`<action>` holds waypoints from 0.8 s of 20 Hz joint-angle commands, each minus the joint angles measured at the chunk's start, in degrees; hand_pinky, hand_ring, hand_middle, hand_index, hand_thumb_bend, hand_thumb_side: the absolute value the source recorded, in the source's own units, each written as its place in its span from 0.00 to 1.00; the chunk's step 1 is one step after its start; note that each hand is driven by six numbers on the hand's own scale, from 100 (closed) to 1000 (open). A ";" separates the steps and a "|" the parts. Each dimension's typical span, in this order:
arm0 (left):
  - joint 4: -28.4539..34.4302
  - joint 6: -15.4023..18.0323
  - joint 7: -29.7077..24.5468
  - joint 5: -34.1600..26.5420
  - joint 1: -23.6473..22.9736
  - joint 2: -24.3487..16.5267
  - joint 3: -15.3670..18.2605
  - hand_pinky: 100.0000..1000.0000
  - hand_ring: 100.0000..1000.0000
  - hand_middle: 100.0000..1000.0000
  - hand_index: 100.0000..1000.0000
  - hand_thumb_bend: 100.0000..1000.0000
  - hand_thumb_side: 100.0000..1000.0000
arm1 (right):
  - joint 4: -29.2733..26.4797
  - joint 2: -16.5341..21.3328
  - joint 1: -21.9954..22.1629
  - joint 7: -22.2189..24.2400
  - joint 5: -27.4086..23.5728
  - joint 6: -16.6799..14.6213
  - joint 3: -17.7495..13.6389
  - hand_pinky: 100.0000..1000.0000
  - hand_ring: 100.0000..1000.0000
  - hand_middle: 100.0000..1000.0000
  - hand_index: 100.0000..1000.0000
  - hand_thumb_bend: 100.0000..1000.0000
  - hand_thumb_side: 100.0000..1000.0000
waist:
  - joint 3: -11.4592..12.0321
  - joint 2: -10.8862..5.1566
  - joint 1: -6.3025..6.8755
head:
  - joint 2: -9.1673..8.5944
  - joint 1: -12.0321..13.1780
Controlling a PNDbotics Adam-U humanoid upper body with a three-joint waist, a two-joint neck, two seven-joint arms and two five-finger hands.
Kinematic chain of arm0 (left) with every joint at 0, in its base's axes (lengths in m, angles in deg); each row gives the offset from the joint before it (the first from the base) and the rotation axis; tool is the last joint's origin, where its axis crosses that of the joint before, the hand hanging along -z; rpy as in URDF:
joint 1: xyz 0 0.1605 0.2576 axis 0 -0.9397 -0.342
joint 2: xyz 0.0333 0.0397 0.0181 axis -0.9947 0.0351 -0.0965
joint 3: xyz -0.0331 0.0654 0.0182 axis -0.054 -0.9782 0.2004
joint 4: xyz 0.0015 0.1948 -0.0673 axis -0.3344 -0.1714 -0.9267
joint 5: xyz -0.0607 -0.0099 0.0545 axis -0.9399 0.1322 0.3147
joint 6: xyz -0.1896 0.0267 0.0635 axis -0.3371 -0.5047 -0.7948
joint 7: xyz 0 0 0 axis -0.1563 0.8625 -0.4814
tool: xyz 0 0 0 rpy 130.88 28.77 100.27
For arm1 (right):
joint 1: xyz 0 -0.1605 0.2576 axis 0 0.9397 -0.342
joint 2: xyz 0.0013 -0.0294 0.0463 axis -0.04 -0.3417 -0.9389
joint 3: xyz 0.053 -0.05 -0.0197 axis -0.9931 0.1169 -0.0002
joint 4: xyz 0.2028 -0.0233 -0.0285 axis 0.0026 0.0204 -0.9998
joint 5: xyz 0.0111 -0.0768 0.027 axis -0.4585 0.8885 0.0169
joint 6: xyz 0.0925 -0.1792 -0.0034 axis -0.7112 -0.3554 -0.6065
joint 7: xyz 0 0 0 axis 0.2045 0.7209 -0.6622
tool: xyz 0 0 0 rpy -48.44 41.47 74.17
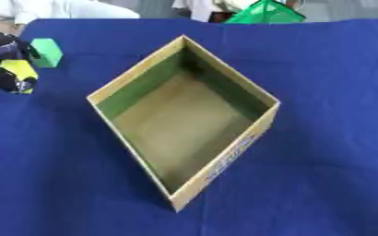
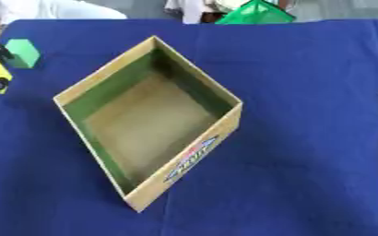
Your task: Pick up objects on the table and place them in the box.
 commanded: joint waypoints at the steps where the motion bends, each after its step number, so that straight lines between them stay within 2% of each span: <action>1: 2.90 0.97 -0.75 -0.77 2.00 -1.45 -0.68 0.58 0.58 0.62 0.81 0.14 0.00 | -1.53 0.33 -0.56 -0.12 0.18 0.17 -0.23 0.77 0.80 0.66 0.80 0.09 1.00 | 0.29 -2.01 0.26 | 0.83 -0.11; 8: 8.51 2.84 -2.67 -4.34 4.75 0.52 -3.15 0.57 0.57 0.60 0.81 0.12 0.00 | -2.04 -0.41 0.16 -0.10 0.53 0.26 0.04 0.78 0.80 0.66 0.80 0.09 1.00 | 0.92 -3.57 0.80 | 2.35 -0.53; 12: 11.46 3.55 -3.80 -6.42 6.14 2.78 -4.79 0.57 0.57 0.60 0.81 0.09 0.00 | -2.44 -1.10 0.44 0.01 0.66 0.31 0.25 0.78 0.80 0.67 0.80 0.10 1.00 | 0.95 -4.45 1.05 | 2.77 -1.14; 16: 14.39 4.38 -5.16 -8.20 7.45 6.05 -6.59 0.57 0.56 0.59 0.81 0.09 0.00 | -2.78 -1.80 0.57 0.23 0.80 0.41 0.50 0.78 0.81 0.67 0.80 0.10 1.00 | 0.62 -5.16 1.31 | 2.96 -1.62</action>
